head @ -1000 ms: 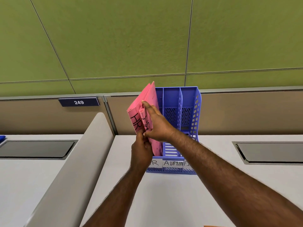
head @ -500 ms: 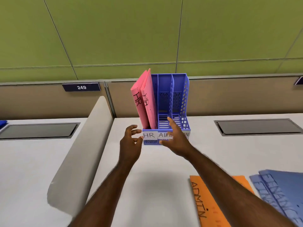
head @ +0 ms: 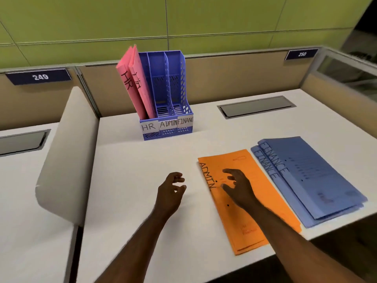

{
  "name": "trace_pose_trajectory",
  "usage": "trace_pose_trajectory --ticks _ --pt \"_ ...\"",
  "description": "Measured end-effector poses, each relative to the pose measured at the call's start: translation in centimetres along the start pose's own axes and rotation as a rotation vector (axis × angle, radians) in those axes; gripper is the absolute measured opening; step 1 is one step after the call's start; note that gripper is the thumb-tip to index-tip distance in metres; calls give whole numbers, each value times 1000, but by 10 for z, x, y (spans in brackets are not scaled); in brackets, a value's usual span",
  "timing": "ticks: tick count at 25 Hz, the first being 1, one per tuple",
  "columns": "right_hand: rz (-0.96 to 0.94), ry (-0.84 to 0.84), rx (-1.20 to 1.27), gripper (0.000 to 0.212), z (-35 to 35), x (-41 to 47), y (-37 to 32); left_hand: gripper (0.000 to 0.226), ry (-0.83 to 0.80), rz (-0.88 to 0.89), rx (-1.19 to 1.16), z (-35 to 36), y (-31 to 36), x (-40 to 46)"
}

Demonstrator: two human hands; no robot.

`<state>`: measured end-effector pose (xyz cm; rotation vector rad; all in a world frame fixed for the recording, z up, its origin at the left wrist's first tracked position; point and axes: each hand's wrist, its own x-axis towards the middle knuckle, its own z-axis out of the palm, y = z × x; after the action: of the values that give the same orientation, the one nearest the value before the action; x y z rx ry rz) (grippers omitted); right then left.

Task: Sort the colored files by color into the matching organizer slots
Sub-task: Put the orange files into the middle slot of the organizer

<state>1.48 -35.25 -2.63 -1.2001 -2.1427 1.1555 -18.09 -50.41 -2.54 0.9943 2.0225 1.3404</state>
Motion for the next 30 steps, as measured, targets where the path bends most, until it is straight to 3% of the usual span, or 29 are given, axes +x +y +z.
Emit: trace_pose_trajectory --ticks 6,12,17,23,30 --pt "136 145 -91 55 -51 -26 52 38 -181 24 52 52 12 -24" --pt "211 161 -143 63 -88 -25 95 49 -205 -2 159 100 26 -26" --pt "216 12 -199 78 -105 -12 123 63 -152 -110 213 137 34 -29" --pt "169 -173 -312 99 -107 -2 143 89 -32 -223 75 166 49 -34" --pt "125 -155 -299 99 -105 1 149 83 152 -338 -72 186 61 -29"
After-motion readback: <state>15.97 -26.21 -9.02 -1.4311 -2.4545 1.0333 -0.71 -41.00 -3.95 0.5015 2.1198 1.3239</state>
